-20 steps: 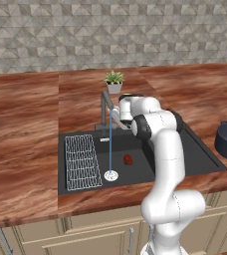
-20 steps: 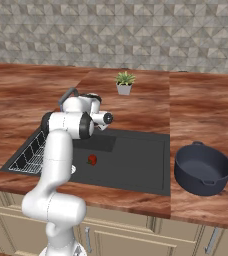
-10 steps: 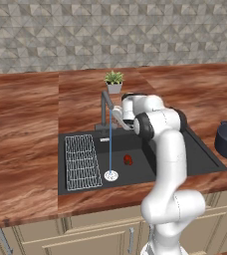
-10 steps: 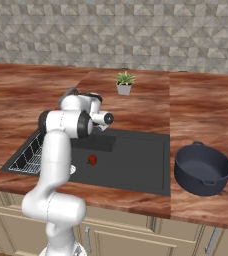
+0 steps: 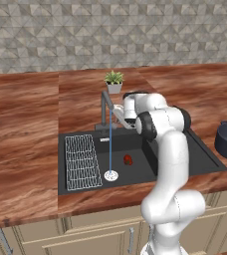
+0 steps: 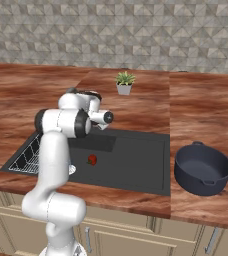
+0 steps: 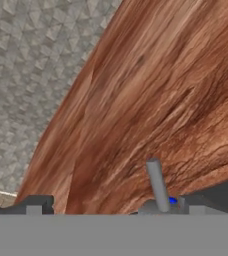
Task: Dump the bell pepper from the pot into the sink. Then turn on the water and wash the bell pepper. Then turn off the water and put the bell pepper back in the pot.
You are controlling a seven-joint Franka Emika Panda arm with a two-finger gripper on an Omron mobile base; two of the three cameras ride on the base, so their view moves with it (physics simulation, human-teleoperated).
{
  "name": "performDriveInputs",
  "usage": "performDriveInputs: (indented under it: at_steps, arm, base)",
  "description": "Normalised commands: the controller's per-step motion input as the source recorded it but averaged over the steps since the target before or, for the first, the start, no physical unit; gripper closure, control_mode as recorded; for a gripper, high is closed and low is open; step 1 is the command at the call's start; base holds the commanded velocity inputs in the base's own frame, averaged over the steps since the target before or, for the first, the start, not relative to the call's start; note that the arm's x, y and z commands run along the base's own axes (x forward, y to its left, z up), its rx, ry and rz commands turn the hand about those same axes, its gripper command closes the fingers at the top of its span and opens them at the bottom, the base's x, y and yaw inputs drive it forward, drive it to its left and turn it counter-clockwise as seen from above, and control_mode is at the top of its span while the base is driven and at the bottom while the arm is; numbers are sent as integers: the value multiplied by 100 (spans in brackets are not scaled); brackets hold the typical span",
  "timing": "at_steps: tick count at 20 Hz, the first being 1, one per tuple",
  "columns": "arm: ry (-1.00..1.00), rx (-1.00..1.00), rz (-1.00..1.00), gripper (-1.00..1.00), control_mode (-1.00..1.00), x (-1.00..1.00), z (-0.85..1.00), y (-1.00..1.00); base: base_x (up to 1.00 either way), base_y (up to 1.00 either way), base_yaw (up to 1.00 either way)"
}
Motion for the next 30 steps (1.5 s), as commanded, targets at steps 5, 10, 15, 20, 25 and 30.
performDriveInputs:
  at_steps: [5, 10, 15, 20, 25, 30]
  arm:
    - [0, 0, 0, -100, -100, -26, 4, -30]
    - [0, 0, 0, -100, -100, -14, 5, -31]
    - [5, 0, 0, -100, -100, 0, 0, -18]
    - [12, 0, 3, -100, -100, 1, -17, -15]
    - [4, 0, 4, -100, -100, 1, -19, -9]
    - [0, 0, 6, -100, -100, 2, -6, 0]
  base:
    - [0, 0, 0]
    - [0, 0, 0]
    - [0, 0, 0]
    - [0, 0, 0]
    - [0, 0, 0]
    - [0, 0, 0]
